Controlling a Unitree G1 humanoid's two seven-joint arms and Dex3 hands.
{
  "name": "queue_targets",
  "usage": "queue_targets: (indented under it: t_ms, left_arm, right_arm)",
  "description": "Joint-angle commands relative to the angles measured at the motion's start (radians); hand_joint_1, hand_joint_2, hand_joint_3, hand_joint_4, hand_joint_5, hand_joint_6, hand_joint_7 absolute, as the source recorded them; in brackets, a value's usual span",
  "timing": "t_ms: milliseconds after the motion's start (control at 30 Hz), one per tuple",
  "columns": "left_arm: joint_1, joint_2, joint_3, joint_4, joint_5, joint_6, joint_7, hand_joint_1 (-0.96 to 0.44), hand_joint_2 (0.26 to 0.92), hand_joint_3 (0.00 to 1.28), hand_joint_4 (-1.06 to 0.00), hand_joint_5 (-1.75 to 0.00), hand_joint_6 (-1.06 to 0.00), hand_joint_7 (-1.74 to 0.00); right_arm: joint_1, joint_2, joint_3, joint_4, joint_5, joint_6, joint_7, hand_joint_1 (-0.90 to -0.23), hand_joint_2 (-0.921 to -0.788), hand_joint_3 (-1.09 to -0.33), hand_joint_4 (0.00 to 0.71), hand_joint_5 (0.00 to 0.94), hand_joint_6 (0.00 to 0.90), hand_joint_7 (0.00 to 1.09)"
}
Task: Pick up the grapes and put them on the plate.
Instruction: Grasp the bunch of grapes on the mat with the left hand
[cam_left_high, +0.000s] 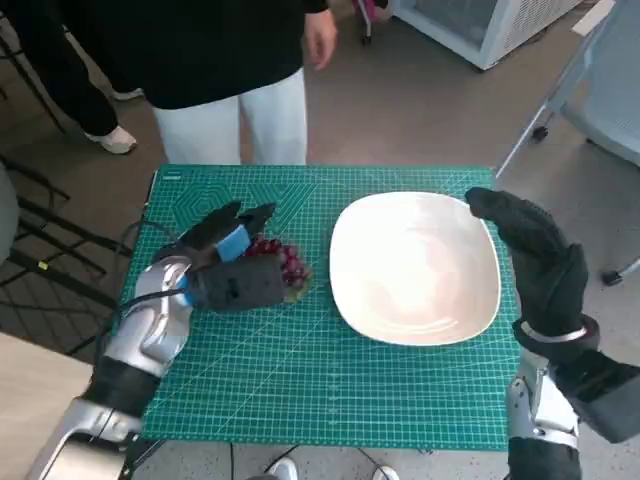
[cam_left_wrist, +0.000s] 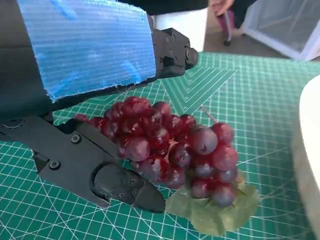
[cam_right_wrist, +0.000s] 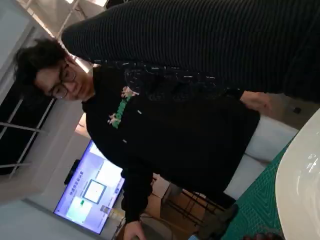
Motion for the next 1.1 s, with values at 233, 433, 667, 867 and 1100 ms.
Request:
queue_targets:
  t_ms: [233, 433, 667, 867, 1100]
  left_arm:
    - [-0.103, -0.043, -0.061, 0.186, 0.007, -0.016, 0.033, -0.45, 0.712, 0.00, 0.00, 0.00, -0.16, -0.01]
    - [-0.158, -0.072, -0.089, 0.330, -0.001, -0.065, 0.051, -0.47, 0.723, 0.01, 0.00, 0.00, -0.15, -0.01]
    - [-0.203, -0.106, -0.116, 0.479, -0.003, -0.121, 0.079, -0.49, 0.730, 0.01, 0.00, 0.00, -0.15, 0.00]
    - [-0.225, -0.126, -0.135, 0.570, -0.003, -0.155, 0.093, -0.51, 0.731, 0.00, 0.00, 0.00, -0.15, 0.00]
    - [-0.244, -0.145, -0.150, 0.644, -0.002, -0.167, 0.095, -0.52, 0.731, 0.00, 0.00, 0.00, -0.15, 0.00]
  right_arm:
    - [0.007, -0.007, 0.000, 0.031, 0.007, 0.005, 0.013, -0.587, -0.921, -0.684, 0.192, 0.001, -0.001, 0.35]
    - [0.007, -0.004, 0.000, 0.038, 0.016, 0.003, 0.022, -0.583, -0.921, -0.683, 0.193, 0.001, -0.001, 0.35]
    - [0.011, -0.002, 0.001, 0.036, 0.020, 0.003, 0.024, -0.584, -0.921, -0.680, 0.195, 0.002, 0.000, 0.36]
    - [0.013, -0.004, -0.001, 0.041, 0.023, 0.001, 0.028, -0.584, -0.921, -0.678, 0.194, 0.001, 0.000, 0.35]
    - [0.014, -0.007, -0.004, 0.040, 0.024, 0.000, 0.031, -0.579, -0.921, -0.677, 0.194, 0.001, 0.001, 0.35]
